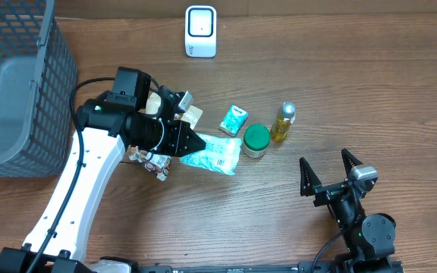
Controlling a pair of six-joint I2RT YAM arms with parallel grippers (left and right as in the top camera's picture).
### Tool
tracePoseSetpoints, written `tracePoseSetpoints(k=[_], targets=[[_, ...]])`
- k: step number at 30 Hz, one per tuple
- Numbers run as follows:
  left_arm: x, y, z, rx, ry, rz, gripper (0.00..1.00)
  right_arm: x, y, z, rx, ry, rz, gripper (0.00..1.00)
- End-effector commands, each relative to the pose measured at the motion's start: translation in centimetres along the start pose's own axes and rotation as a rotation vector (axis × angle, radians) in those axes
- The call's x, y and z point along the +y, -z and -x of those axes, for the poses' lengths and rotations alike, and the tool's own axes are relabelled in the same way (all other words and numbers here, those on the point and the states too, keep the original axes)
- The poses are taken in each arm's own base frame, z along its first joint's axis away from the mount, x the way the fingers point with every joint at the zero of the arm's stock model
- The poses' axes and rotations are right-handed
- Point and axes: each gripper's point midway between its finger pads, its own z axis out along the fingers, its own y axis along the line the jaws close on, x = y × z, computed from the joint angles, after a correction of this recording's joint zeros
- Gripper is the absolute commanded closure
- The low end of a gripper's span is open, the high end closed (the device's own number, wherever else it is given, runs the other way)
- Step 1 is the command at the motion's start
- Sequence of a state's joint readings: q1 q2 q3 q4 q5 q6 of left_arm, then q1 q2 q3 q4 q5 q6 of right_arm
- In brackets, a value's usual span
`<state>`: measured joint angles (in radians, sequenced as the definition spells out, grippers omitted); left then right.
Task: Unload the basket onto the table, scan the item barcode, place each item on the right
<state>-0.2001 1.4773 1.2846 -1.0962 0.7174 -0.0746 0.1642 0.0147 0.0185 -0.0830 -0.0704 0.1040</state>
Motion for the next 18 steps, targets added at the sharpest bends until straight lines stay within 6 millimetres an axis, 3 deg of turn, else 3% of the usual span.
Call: tracePoseSetpoints(k=[1,3,6,9,13,18], targets=[[1.3,3.2,2.9,-0.141,0.063,0.199,0.96,-0.3,0.0,-0.1,-0.006,0.003,-0.011,0.0],[1.2,5.5,4.8,-0.223,0.051,0.295,0.96,-0.3,0.0,-0.1,-0.006,0.003,-0.011,0.0],[-0.3,10.4,8.5,-0.401,-0.026,0.425,0.96,-0.3,0.0,-0.1,-0.006,0.003,-0.011,0.0],[-1.4,13.9,11.1,-0.525,-0.1,0.527,0.96,-0.3,0.0,-0.1,-0.006,0.003,-0.011,0.0],[-2.7,16.8,15.2,-0.694,-0.225,0.653,0.96,-0.3,0.0,-0.1,-0.006,0.003,-0.011,0.0],[-2.0,18.5,19.7,-0.85,-0.292,0.908,0.96,-0.3,0.0,-0.1,-0.007,0.003,-0.011,0.0]])
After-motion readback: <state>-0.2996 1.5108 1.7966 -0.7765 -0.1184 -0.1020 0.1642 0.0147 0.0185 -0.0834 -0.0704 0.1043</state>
